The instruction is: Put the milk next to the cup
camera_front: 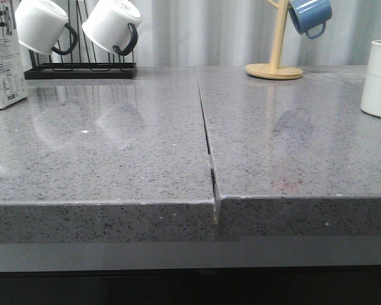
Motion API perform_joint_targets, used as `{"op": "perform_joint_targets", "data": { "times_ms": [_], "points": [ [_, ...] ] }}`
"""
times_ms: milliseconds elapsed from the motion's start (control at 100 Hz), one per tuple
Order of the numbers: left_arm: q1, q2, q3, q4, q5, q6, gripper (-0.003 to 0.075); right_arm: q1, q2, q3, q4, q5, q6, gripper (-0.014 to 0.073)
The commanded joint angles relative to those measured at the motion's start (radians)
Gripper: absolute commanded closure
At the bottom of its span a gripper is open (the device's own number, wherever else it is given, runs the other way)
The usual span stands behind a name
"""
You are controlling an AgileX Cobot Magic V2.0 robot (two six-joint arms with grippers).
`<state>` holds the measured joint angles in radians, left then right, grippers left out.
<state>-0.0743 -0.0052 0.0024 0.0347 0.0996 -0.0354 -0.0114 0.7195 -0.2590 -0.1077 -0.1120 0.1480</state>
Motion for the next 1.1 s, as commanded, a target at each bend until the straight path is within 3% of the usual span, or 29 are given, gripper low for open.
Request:
{"op": "perform_joint_targets", "data": {
  "times_ms": [0,410,660,1090],
  "points": [
    [0.004,-0.033,0.041,-0.008,-0.082,0.0,0.0741,-0.021,0.06,-0.047,-0.009,-0.146,-0.001,0.0272],
    [0.004,-0.033,0.041,-0.008,-0.082,0.0,0.0741,-0.195,0.329,-0.072,0.027,-0.493,-0.001,0.0242],
    [0.004,-0.033,0.041,-0.008,-0.082,0.0,0.0741,-0.197,0.531,-0.141,0.08,-0.643,-0.001,0.0242],
    [0.004,-0.033,0.041,-0.008,-0.082,0.0,0.0741,-0.197,0.767,-0.254,0.088,-0.737,-0.001,0.0243]
  ]
}}
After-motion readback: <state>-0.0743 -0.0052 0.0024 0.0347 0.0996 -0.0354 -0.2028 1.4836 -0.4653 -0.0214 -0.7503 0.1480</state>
